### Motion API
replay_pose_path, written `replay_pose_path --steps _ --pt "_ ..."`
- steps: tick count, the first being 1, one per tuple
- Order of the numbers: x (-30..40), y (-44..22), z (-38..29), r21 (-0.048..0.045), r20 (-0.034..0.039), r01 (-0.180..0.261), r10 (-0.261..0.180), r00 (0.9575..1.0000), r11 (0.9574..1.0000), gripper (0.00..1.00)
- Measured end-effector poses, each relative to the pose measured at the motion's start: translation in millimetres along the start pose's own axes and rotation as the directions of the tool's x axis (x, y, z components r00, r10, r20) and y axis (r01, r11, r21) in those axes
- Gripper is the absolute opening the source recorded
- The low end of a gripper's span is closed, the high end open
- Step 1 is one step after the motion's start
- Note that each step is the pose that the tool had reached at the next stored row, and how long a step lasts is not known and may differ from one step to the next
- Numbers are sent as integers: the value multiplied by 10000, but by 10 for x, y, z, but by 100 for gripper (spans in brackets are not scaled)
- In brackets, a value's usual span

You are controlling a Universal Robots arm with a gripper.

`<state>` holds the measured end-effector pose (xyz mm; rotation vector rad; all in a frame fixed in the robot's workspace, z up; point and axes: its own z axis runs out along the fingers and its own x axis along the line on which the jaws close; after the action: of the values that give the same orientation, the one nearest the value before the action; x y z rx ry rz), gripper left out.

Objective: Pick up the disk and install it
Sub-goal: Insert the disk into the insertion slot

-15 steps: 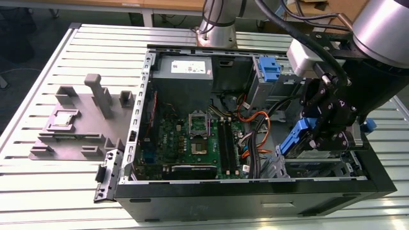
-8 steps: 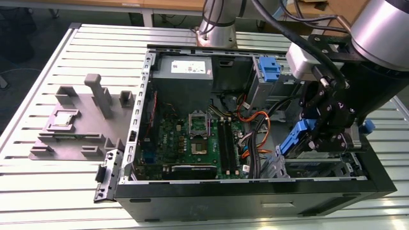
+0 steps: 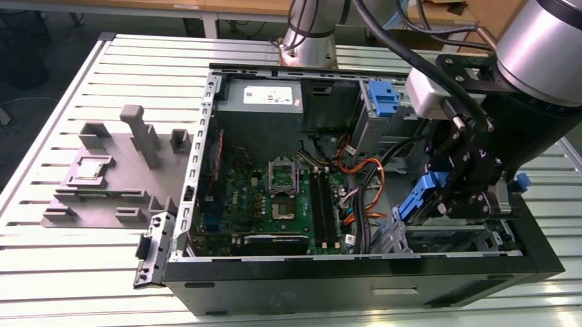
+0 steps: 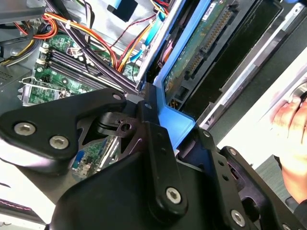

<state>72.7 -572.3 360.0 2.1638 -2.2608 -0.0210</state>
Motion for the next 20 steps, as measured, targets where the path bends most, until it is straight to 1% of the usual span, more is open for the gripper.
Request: replay_pose_path --steps 20 --pt "13 -3 110 -1 -1 0 0 10000 10000 37"
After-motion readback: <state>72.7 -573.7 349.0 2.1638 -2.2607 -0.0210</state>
